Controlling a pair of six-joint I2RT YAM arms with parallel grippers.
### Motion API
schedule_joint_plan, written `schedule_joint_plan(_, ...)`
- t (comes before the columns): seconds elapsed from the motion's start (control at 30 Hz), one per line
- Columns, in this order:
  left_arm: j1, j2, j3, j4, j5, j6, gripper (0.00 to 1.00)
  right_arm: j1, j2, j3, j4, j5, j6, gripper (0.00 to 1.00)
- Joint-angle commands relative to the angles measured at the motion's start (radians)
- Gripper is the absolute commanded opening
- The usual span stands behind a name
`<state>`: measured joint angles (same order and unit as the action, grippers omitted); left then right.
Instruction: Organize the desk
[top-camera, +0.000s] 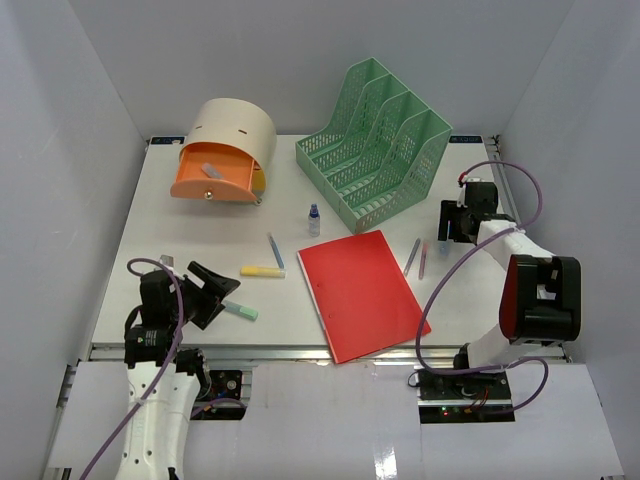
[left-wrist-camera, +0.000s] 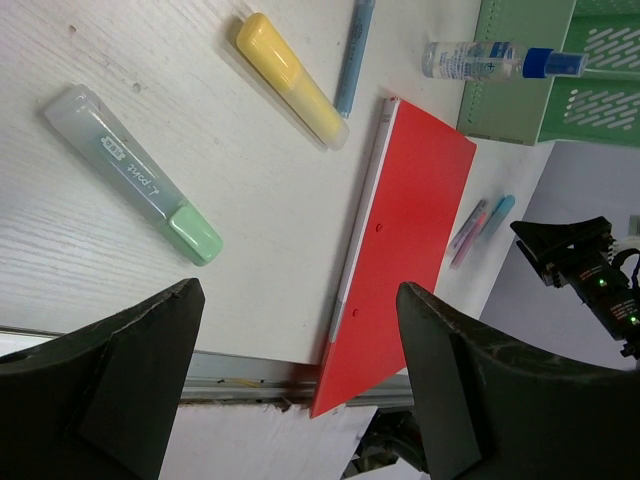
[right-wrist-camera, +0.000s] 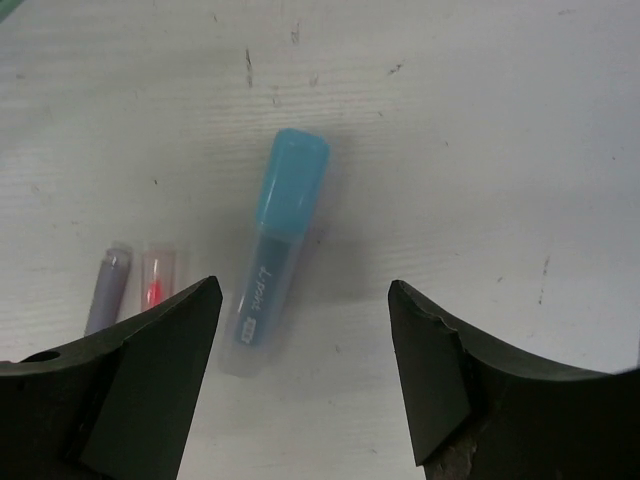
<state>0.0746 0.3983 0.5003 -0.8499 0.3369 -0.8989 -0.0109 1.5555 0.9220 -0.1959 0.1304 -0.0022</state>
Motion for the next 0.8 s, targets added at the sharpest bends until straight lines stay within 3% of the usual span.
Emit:
schedule_joint_plan(0.0,-0.004,-0.018,0.030,-0.023,-0.017,0.014,0.89,0.002,0.069,0.060,0.022,-0.037,0.090,0.74)
schedule_joint_plan(0.17,-0.005,-0.024,0.024,-0.029,-0.015,0.011,0.89,0.003,0.146,0.085,0.013,-0.035,0.112,0.69)
schedule_joint_plan(0.43,-0.004,-0.028,0.020,-0.035,-0.021,0.003,0.89,-0.001,0.185,0.080,0.009,-0.047,0.119,0.44)
schedule_joint_plan(0.6,-0.004,-0.039,0.019,-0.035,0.000,-0.002,0.89,-0.014,0.180,0.070,0.010,-0.083,0.116,0.20)
schedule_joint_plan(0.77,-0.004,-0.051,0.010,0.018,0.137,0.040,0.89,-0.033,0.121,0.044,0.008,-0.171,0.061,0.08)
